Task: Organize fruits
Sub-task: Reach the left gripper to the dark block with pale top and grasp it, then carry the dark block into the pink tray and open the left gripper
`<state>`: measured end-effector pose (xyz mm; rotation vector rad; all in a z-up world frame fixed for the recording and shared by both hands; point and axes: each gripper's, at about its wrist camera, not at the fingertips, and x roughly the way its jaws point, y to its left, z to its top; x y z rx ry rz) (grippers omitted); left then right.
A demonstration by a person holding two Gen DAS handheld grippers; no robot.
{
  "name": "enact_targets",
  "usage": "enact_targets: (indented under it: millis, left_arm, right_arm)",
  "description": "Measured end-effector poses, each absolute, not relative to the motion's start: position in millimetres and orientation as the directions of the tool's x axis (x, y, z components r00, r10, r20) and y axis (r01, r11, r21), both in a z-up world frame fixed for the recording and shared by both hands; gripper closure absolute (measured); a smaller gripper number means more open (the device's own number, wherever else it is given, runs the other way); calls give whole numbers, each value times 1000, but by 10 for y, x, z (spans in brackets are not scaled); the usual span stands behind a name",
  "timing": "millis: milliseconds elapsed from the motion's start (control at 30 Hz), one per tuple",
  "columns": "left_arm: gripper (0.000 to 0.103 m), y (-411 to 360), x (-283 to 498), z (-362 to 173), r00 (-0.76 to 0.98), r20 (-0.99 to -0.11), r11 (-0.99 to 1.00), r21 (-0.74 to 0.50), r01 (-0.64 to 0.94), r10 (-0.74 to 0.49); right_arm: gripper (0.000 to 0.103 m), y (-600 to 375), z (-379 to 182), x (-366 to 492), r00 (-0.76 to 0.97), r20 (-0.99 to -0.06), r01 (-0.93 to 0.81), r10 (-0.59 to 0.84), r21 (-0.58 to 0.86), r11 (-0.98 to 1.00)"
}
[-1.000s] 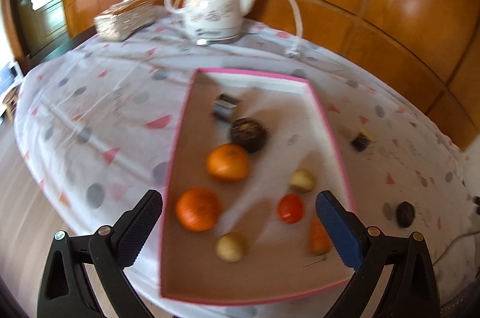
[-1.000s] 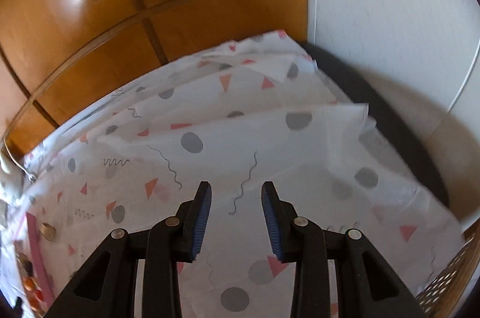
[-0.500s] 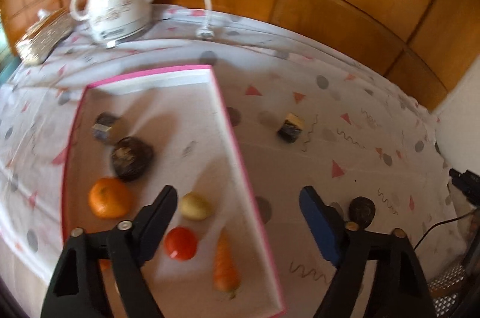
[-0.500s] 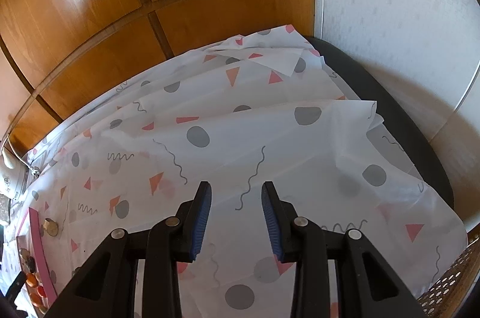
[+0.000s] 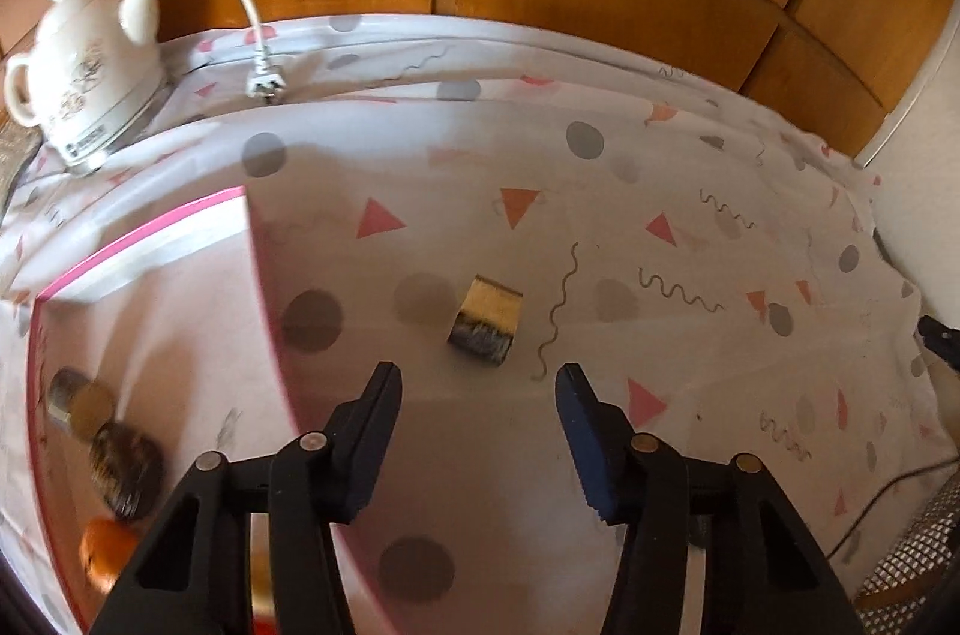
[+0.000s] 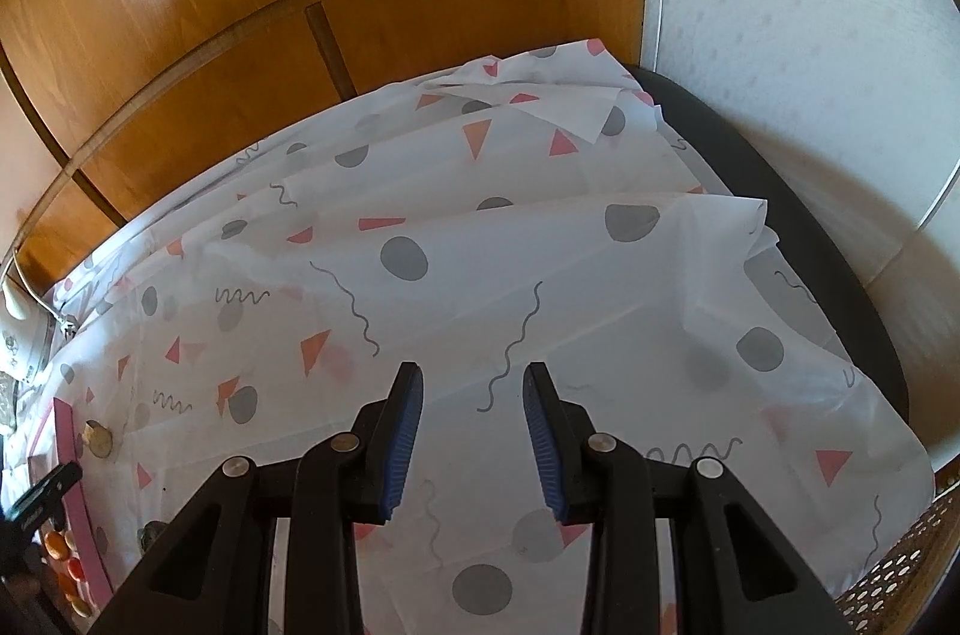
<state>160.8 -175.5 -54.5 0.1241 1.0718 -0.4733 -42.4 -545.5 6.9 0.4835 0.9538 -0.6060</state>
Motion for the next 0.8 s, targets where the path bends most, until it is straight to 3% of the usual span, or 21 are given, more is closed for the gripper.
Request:
enact_targets:
  millis: [167, 233, 300, 367, 800]
  left_arm:
    - [50, -1880, 1753, -711, 367, -884, 899, -119, 421, -288]
    - [57, -1920, 1799, -759, 365, -887, 901, -113, 419, -282]
    - [72, -1944, 1838, -832, 354, -896, 905, -110, 411, -269]
    - [75, -1945, 1829, -832, 366, -888, 904, -114, 411, -278]
    - [75, -1458, 1346, -346, 437, -800, 894, -260, 366, -411]
  right_arm:
    - [68, -5452, 46, -395, 428, -865, 664, -261, 105, 741]
    - [68, -5457, 38, -389, 424, -867, 664, -261, 102, 740]
    - [68, -5466, 34, -382, 419, -868, 667, -266, 95, 739]
    - [68, -5497, 29, -388, 410, -869, 679, -277, 88, 729]
    - [68, -5707, 11, -569, 399, -872, 757, -285, 138, 639]
